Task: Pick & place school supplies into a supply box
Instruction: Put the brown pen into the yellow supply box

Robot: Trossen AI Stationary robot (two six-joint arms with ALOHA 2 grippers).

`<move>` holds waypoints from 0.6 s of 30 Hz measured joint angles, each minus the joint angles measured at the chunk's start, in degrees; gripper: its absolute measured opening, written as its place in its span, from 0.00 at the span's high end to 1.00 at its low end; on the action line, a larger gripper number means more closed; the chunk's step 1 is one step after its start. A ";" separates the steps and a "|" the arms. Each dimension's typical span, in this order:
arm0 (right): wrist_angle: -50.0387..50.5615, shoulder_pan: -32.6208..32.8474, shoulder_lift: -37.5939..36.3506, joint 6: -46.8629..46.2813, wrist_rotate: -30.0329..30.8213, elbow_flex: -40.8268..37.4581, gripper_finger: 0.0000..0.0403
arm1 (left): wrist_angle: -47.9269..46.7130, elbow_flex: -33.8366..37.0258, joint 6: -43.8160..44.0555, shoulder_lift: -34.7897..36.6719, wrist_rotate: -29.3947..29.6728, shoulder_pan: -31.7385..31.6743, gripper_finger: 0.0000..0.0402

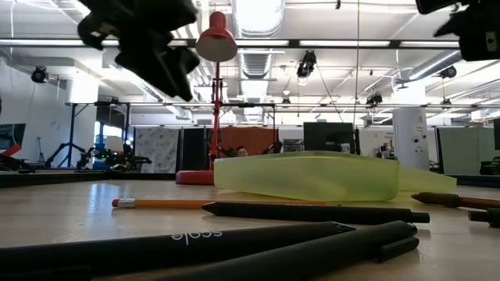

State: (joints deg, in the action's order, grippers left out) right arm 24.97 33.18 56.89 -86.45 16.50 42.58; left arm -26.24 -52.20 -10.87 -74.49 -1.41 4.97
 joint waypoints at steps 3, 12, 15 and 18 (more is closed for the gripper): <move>-1.67 0.34 3.21 -3.82 -2.58 -0.92 0.58 | 4.15 5.02 4.35 4.92 0.02 0.00 0.64; -1.81 1.19 19.95 -18.28 -11.93 -1.30 0.58 | 8.09 12.41 9.54 11.98 0.07 0.00 0.64; -1.57 1.47 25.35 -21.17 -13.97 0.27 0.58 | 8.17 13.32 10.04 12.71 0.07 0.00 0.64; -1.84 1.46 29.95 -22.85 -14.32 2.32 0.58 | 7.93 13.87 10.57 12.93 0.10 0.00 0.64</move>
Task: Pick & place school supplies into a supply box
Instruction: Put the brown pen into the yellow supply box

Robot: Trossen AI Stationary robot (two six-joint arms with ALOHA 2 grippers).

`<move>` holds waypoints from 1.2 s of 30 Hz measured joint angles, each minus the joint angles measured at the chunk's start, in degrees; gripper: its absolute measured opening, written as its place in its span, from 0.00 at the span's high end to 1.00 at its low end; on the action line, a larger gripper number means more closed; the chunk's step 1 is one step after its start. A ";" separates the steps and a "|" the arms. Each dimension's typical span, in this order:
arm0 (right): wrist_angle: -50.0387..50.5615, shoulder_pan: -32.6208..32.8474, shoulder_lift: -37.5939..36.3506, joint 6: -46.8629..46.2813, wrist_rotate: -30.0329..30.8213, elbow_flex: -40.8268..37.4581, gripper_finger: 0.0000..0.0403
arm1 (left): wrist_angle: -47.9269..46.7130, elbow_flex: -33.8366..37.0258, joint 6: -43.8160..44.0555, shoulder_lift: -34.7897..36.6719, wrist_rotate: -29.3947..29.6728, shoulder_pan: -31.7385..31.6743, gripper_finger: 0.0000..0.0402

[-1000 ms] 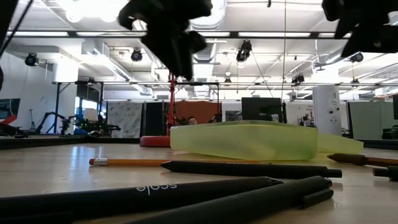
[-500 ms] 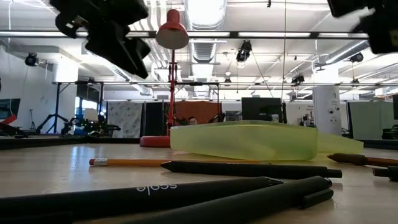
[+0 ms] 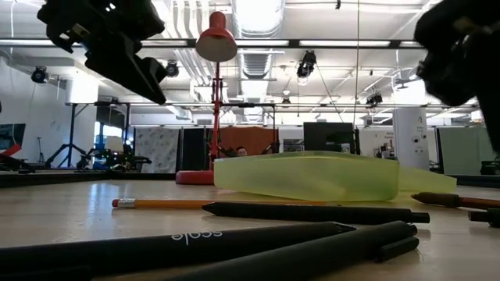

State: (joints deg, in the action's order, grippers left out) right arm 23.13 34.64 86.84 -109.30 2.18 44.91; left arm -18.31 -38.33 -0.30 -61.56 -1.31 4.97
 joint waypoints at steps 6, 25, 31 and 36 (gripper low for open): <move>0.70 -0.03 8.70 0.88 -0.14 3.49 0.58 | 0.20 0.04 0.02 -0.05 0.08 -0.15 0.64; 6.80 0.00 13.34 1.86 4.75 5.75 0.94 | 0.14 0.17 0.24 -0.28 -0.02 -0.15 0.64; 6.89 -0.13 12.73 4.69 5.80 5.54 0.94 | 0.14 0.17 0.24 -0.28 -0.04 -0.15 0.64; 7.59 -0.43 11.64 4.02 8.70 5.29 0.94 | 0.14 0.17 0.24 -0.28 -0.05 -0.15 0.64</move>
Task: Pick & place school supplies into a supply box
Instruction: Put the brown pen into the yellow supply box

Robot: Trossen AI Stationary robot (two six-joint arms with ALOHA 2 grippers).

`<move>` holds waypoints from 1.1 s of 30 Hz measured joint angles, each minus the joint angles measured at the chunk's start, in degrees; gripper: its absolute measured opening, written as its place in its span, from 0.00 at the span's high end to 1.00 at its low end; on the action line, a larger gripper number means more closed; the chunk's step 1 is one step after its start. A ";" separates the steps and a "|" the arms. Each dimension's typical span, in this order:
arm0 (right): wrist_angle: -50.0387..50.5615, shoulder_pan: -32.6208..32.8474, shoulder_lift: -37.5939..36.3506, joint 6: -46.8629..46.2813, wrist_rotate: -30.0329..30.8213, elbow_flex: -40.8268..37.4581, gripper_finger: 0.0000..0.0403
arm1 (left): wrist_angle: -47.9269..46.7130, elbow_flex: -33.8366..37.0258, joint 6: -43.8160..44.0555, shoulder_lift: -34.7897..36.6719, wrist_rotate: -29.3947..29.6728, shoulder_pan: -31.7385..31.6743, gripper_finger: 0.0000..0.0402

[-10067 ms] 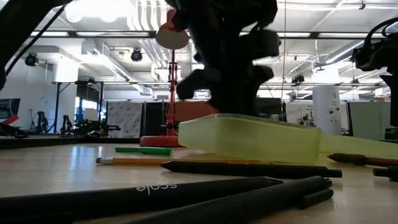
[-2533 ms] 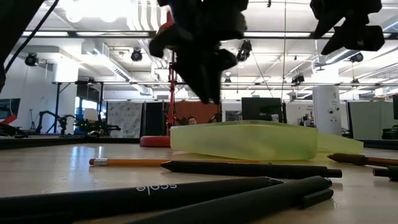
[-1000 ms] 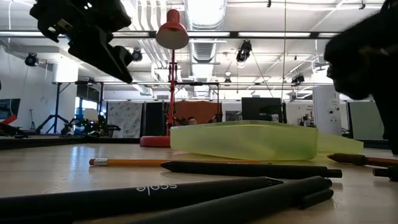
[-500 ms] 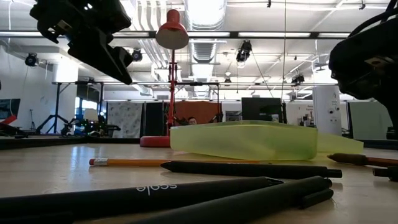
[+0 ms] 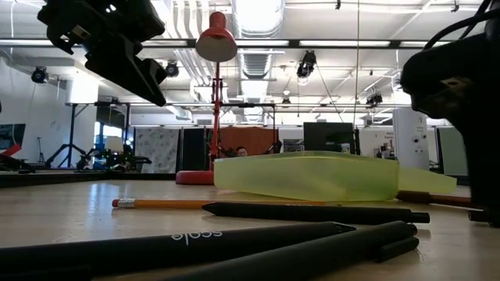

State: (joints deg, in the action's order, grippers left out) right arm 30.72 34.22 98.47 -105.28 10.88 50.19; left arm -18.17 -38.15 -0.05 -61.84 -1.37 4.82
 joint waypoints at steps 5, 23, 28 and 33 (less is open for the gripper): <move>2.09 -0.04 -2.84 -0.45 1.95 -0.17 1.00 | 0.00 0.00 0.00 0.00 0.00 0.00 0.64; 10.31 2.62 -11.64 10.80 1.34 -0.48 0.98 | -0.01 -0.02 0.00 0.00 0.02 -0.02 0.64; 8.76 2.45 -9.06 17.65 1.26 -0.52 0.98 | 0.01 -0.02 0.00 0.00 0.02 -0.02 0.64; 6.48 2.43 -6.51 20.82 1.25 -0.52 0.98 | 0.01 -0.02 0.00 0.00 0.02 -0.02 0.64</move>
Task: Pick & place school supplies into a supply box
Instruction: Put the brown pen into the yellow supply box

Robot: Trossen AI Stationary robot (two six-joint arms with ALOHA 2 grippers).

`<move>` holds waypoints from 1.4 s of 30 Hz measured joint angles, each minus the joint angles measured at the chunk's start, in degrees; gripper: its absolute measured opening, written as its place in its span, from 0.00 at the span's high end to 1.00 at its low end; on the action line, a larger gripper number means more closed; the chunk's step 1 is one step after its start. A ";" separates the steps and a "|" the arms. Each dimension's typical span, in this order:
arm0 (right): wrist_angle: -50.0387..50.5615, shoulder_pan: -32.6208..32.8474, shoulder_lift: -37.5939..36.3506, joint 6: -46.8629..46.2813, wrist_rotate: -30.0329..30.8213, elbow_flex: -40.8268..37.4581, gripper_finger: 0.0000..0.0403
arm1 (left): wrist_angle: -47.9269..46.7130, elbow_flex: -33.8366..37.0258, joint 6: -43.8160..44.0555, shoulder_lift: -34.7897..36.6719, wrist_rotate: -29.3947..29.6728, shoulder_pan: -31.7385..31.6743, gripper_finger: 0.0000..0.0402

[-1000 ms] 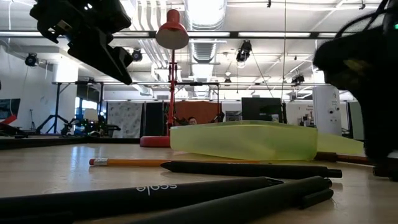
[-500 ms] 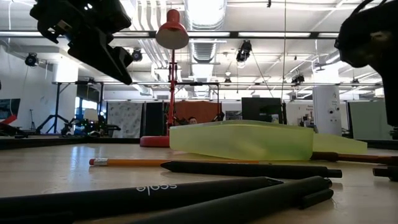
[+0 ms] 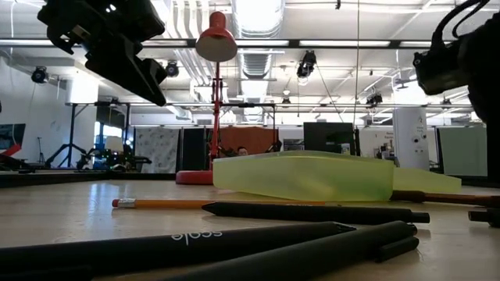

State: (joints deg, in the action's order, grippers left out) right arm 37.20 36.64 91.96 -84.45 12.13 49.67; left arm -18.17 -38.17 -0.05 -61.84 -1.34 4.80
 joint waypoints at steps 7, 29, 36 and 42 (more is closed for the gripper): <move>-0.30 -0.15 2.61 4.20 0.03 -0.09 0.98 | -0.01 0.00 0.00 0.00 0.00 0.00 0.64; -1.60 -1.55 2.81 20.01 -0.33 -0.79 0.58 | -0.01 -0.02 0.00 0.00 0.00 0.00 0.64; -2.10 -4.04 6.80 15.84 -2.02 -0.81 0.70 | -0.01 -0.02 0.00 0.00 0.02 0.00 0.64; -3.28 -3.70 6.85 15.69 -4.24 -0.90 0.90 | -0.01 -0.02 0.00 0.00 0.02 0.00 0.64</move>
State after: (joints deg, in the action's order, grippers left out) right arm 33.92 32.94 98.82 -68.76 7.90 48.77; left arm -18.17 -38.20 -0.06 -61.84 -1.32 4.80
